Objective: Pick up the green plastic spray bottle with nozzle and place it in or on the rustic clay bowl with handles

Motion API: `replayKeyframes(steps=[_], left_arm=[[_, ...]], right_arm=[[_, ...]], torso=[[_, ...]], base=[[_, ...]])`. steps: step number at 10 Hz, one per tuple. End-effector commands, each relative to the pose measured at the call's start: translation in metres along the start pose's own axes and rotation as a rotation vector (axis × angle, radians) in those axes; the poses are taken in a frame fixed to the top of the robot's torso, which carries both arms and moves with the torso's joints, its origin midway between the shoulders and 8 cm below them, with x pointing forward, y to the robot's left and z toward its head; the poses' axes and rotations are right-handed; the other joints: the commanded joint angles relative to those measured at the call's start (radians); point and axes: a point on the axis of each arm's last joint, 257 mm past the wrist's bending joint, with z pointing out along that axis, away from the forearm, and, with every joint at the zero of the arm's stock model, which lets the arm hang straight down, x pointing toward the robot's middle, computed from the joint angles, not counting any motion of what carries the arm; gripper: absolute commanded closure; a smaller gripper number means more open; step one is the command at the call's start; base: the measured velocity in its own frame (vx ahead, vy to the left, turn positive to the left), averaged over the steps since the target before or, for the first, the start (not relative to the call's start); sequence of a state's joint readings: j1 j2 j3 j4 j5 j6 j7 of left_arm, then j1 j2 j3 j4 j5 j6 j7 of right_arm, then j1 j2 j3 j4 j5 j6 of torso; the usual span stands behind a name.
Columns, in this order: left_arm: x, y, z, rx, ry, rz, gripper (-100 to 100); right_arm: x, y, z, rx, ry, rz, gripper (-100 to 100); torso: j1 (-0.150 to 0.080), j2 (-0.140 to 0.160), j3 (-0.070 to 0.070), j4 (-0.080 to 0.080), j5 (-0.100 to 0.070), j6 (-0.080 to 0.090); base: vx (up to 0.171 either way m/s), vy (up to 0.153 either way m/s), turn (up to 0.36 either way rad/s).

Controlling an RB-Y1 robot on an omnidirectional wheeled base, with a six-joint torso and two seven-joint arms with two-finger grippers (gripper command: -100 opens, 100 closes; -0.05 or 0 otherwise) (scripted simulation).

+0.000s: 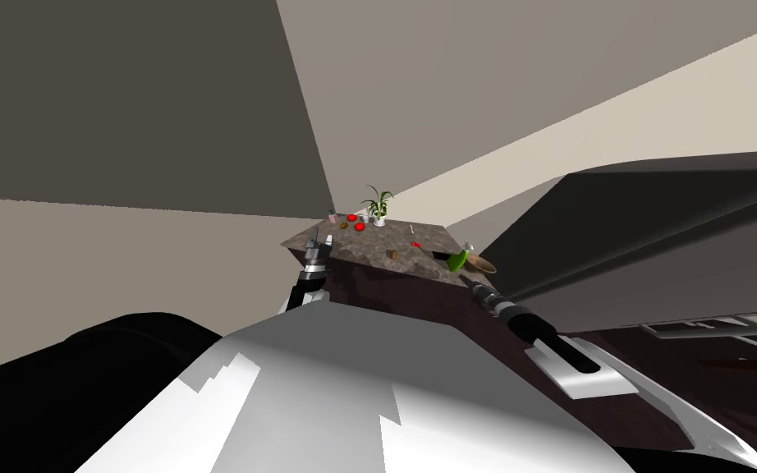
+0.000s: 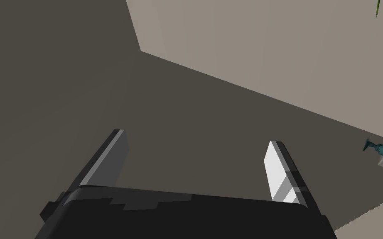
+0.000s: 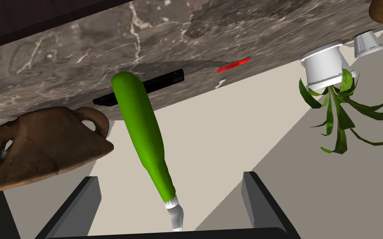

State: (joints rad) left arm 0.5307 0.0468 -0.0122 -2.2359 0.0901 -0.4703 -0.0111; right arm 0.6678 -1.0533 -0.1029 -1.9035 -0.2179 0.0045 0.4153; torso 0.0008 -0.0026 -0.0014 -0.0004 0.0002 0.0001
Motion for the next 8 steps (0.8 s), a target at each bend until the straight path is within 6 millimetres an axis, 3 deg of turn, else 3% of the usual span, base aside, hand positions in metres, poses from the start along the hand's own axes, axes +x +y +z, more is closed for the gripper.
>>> replayKeyframes(steps=[1, 8], left_arm=[[0.0, 0.0, 0.0, 0.0, 0.0, 0.0, 0], [0.0, 0.0, 0.0, 0.0, 0.0, 0.0, 0]], right_arm=[[0.0, -0.024, -0.002, 0.05, 0.034, -0.04, -100], [-0.027, -0.1, -0.011, 0.215, 0.141, -0.179, -100]], torso=[[0.0, 0.0, 0.0, 0.0, 0.0, 0.0], [-0.001, -0.001, -0.001, 0.0, 0.0, 0.001]], base=[[0.043, 0.026, 0.197], [0.052, 0.011, 0.15]])
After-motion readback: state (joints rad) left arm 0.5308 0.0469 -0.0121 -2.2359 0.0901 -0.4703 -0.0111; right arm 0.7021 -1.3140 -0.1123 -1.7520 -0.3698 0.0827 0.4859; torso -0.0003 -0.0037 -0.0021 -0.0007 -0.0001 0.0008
